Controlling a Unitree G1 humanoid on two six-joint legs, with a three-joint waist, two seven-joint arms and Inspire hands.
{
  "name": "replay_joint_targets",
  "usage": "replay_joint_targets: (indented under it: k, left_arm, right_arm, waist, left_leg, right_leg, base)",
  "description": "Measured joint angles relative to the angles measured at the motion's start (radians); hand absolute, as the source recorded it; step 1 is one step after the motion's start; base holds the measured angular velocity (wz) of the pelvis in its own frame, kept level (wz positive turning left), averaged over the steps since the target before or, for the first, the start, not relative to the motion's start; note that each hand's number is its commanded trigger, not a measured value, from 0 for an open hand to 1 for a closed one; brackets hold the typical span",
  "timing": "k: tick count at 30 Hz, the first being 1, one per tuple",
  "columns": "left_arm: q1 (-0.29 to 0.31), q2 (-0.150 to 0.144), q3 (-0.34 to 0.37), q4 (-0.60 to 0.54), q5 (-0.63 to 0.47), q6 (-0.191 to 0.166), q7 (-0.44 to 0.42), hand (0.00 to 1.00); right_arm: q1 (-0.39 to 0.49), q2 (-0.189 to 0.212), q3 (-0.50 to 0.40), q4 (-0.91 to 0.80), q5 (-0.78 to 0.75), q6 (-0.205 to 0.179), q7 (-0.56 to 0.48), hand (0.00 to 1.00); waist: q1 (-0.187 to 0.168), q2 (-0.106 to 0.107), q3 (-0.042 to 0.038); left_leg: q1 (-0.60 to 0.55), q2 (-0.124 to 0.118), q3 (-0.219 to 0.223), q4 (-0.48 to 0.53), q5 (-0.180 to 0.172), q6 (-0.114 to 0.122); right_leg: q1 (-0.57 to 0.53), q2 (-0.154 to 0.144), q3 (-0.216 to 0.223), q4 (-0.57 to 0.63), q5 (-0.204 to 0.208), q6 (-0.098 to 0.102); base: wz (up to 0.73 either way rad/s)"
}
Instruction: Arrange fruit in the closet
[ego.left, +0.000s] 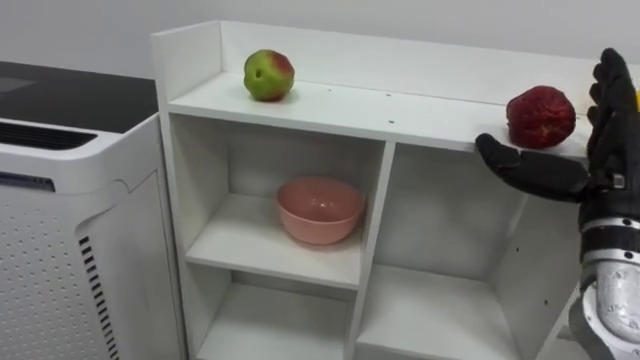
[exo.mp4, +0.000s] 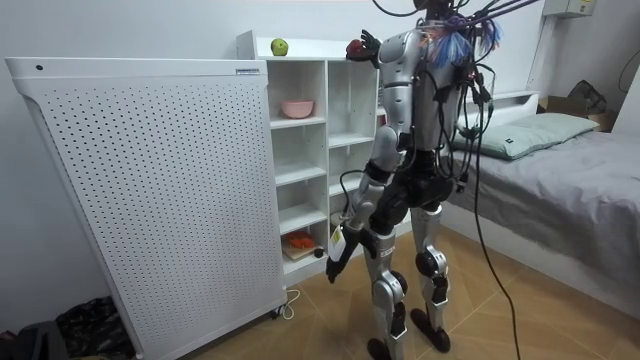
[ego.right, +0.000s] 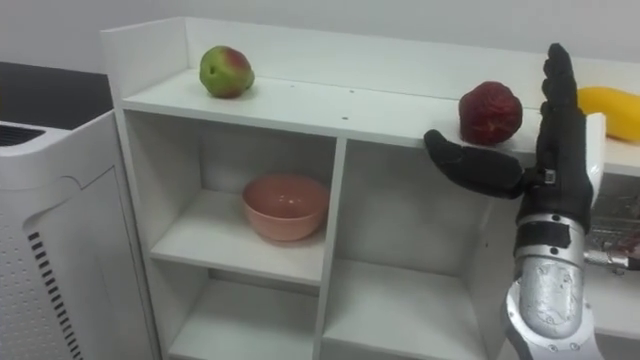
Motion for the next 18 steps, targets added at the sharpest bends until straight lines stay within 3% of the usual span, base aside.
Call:
replay_joint_targets:
  k: [1, 2, 18]
  left_arm:
    - [0.000, 0.000, 0.000, 0.000, 0.000, 0.001, 0.000, 0.00]
    - [0.000, 0.001, 0.000, 0.000, -0.001, 0.001, 0.000, 0.00]
    - [0.000, 0.001, 0.002, -0.005, -0.003, 0.005, 0.000, 0.00]
  right_arm:
    - [-0.005, -0.001, 0.000, 0.011, 0.005, -0.001, 0.001, 0.94]
    - [-0.008, -0.001, 0.000, 0.018, 0.005, -0.001, 0.002, 1.00]
    - [-0.021, -0.040, -0.001, 0.057, 0.001, -0.001, 0.031, 1.00]
  waist:
    - [0.001, -0.001, 0.0006]
    - [0.001, -0.002, 0.0012]
    - [0.013, -0.006, 0.0014]
  left_leg:
    - [0.000, 0.000, 0.000, 0.001, 0.000, 0.000]
    - [0.000, 0.000, 0.000, 0.002, 0.000, 0.000]
    - [0.000, -0.001, 0.010, 0.003, 0.002, -0.002]
  right_leg:
    - [0.002, 0.000, 0.000, 0.000, 0.000, 0.000]
    - [0.003, -0.001, 0.000, 0.000, 0.000, 0.000]
    - [0.005, 0.000, 0.001, 0.000, 0.000, 0.000]
  base:
    - [0.00]
    - [0.00]
    - [0.00]
